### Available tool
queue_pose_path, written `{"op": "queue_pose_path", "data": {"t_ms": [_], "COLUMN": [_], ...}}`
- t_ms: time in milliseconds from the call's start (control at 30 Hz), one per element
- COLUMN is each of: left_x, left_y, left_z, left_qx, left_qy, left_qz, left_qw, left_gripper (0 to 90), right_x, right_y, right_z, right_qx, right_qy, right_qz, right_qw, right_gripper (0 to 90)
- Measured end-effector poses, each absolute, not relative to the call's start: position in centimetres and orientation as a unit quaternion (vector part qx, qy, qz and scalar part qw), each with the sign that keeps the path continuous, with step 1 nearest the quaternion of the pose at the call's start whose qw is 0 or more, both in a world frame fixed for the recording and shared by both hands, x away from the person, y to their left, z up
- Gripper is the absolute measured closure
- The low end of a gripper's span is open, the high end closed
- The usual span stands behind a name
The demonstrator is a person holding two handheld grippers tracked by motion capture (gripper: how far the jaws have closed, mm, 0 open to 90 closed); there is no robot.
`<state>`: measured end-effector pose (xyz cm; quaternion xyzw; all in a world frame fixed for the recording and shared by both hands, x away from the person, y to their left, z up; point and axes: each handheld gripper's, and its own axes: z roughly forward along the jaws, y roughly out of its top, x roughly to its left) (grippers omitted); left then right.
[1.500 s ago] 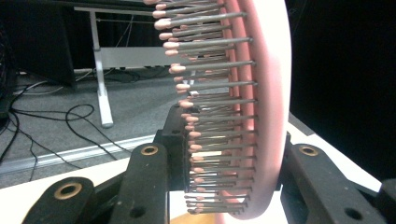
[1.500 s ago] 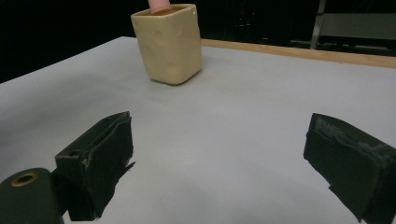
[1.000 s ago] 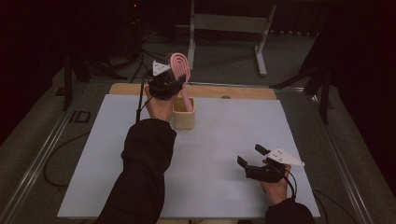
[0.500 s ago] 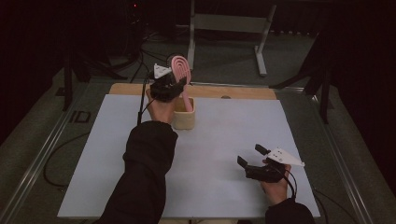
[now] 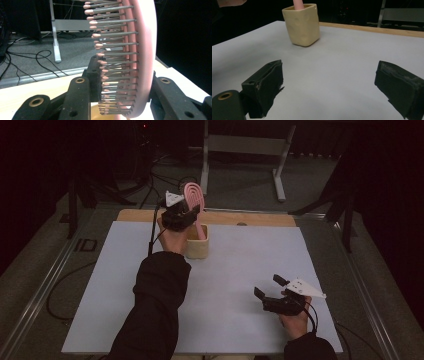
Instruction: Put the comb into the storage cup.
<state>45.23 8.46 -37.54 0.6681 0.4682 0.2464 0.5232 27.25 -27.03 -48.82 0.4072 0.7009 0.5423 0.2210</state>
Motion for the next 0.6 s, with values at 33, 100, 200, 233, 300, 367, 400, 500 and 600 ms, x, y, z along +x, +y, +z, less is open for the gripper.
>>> {"op": "queue_pose_path", "data": {"t_ms": [33,100,200,233,300,367,400,500,600], "left_x": [45.2,45.2,45.2,45.2,45.2,45.3,45.2,45.2,45.2], "left_y": [8.5,8.5,8.5,8.4,8.4,8.4,8.4,8.5,8.5], "left_z": [-37.6,-37.7,-37.8,-37.8,-37.9,-38.0,-38.1,-38.4,-38.8], "left_qx": [0.668,0.668,0.669,0.668,0.668,0.668,0.668,0.665,0.663], "left_qy": [0.468,0.469,0.470,0.470,0.471,0.472,0.472,0.476,0.481], "left_qz": [0.246,0.245,0.245,0.244,0.243,0.243,0.243,0.240,0.236], "left_qw": [0.523,0.523,0.522,0.523,0.522,0.522,0.522,0.522,0.522], "left_gripper": [64.7,64.7,64.7,64.7,64.7,64.7,64.7,64.6,64.6], "right_x": [27.3,27.2,27.3,27.3,27.3,27.3,27.3,27.3,27.3], "right_y": [-27.0,-27.0,-27.0,-27.0,-27.0,-27.0,-27.0,-27.0,-27.0], "right_z": [-48.8,-48.8,-48.8,-48.8,-48.8,-48.9,-48.9,-48.8,-48.8], "right_qx": [0.407,0.407,0.407,0.407,0.407,0.407,0.407,0.407,0.406], "right_qy": [0.701,0.701,0.701,0.700,0.701,0.701,0.701,0.701,0.700], "right_qz": [0.543,0.542,0.543,0.543,0.543,0.543,0.543,0.543,0.544], "right_qw": [0.221,0.221,0.221,0.221,0.221,0.221,0.221,0.220,0.222], "right_gripper": [8.1,8.1,8.1,8.1,8.1,8.1,8.1,8.1,8.1]}}
